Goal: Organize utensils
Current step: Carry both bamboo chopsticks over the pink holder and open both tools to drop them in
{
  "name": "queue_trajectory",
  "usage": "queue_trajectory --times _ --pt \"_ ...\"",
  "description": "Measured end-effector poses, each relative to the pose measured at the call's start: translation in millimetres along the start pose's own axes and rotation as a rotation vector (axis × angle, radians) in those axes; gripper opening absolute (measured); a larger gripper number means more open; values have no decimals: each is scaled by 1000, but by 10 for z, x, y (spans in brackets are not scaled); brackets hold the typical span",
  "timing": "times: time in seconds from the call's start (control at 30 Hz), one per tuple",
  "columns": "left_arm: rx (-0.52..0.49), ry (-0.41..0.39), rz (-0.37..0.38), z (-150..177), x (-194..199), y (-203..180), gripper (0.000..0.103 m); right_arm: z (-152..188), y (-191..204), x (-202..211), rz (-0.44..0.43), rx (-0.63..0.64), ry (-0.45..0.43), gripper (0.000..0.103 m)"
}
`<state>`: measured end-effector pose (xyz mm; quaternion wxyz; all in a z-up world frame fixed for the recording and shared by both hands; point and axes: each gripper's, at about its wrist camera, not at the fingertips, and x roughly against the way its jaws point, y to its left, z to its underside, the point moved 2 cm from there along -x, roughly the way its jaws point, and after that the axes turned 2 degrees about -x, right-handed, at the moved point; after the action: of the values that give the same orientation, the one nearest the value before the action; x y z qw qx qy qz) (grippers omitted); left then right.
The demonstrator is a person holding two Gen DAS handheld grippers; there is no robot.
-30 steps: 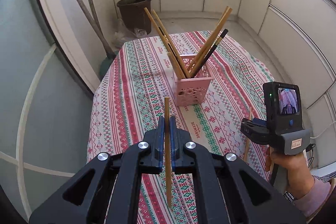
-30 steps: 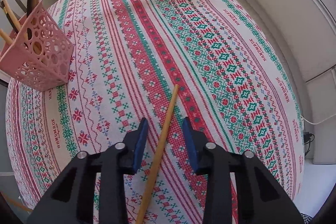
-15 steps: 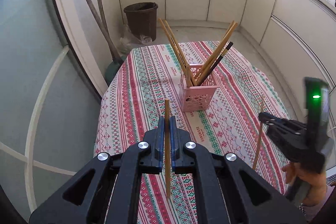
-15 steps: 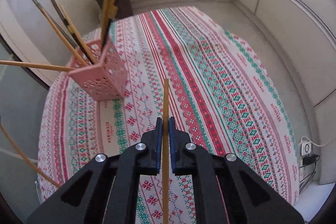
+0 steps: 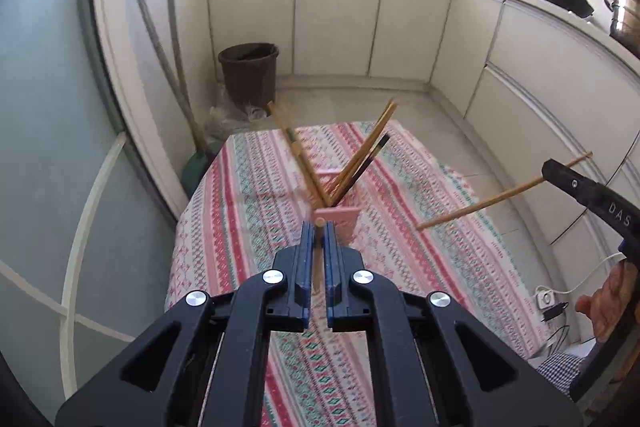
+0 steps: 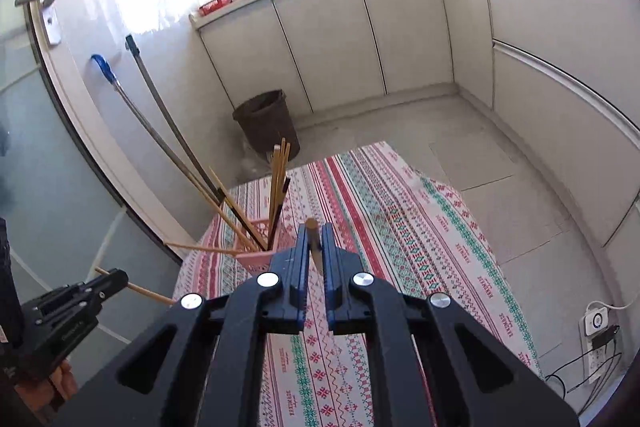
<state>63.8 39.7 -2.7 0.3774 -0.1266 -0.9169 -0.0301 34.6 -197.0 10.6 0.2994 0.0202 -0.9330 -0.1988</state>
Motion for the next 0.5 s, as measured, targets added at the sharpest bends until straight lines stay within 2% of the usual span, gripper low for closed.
queue_trajectory --times 0.2,0.33,0.5 --pt "-42 -83 25 -505 158 -280 4 -352 -110 223 -33 -63 -86 6" --pt "-61 -146 24 -811 284 -413 4 -416 -242 274 -62 -101 -93 6" --pt "-56 -177 -6 -1056 241 -455 4 -481 -323 302 -59 -98 -104 6"
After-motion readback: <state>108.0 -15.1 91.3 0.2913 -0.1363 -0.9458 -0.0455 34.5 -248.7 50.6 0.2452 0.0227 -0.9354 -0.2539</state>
